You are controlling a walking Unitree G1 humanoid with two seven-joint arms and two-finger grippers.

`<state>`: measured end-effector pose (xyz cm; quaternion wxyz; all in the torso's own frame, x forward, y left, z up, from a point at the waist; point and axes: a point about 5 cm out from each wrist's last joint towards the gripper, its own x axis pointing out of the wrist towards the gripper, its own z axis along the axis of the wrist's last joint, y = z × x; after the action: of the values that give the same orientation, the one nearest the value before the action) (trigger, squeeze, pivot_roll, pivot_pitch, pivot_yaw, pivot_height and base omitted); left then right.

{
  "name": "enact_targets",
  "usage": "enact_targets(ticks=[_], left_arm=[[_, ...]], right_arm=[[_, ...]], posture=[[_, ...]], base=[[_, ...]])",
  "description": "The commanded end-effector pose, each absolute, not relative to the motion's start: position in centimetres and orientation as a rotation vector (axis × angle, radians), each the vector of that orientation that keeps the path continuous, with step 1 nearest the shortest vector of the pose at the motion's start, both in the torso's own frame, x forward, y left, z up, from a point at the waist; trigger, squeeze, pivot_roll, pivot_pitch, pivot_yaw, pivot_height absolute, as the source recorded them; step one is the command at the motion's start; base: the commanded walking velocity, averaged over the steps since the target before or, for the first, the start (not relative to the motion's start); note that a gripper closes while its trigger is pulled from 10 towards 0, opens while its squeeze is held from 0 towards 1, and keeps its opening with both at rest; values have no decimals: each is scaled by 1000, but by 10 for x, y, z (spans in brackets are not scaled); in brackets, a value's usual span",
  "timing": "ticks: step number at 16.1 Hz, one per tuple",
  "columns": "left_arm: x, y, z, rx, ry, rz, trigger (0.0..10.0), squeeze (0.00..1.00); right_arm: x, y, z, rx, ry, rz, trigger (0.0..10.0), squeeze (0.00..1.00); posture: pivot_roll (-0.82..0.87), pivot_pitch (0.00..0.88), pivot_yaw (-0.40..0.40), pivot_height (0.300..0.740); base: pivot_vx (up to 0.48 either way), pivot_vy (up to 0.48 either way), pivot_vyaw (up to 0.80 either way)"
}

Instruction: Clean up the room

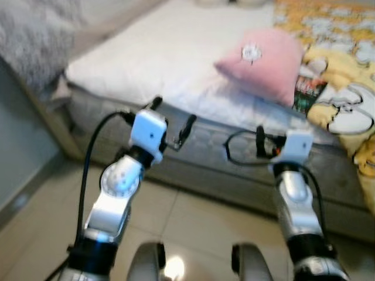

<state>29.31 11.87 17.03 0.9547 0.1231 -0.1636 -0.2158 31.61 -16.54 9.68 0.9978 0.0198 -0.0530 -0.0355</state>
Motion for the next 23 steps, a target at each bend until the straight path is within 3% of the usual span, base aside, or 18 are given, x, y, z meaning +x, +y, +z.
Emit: enact_targets(ticks=[1,10,16,20,23], left_arm=[[295,122,163,238,-282,-412,10000,0],[294,131,140,148,-159,-352,10000,0],[296,147,113,80,-21,-275,10000,0],[299,170,99,-157,84,-53,10000,0],[293,171,97,-190,77,-6,10000,0]], right_arm=[[314,-167,95,37,-94,-77,10000,0],[315,-164,98,8,-112,-41,10000,0],[315,-164,95,-11,-102,-35,10000,0],[315,-173,99,23,-126,-94,10000,0],[315,-175,98,20,-123,-93,10000,0]], posture=[[-29,0,31,603],[-28,0,26,602],[-29,0,22,659],[-34,0,26,696],[-34,0,32,720]], base=[[0,0,-700],[0,0,-226],[0,0,-450],[0,0,-453],[0,0,-469]])
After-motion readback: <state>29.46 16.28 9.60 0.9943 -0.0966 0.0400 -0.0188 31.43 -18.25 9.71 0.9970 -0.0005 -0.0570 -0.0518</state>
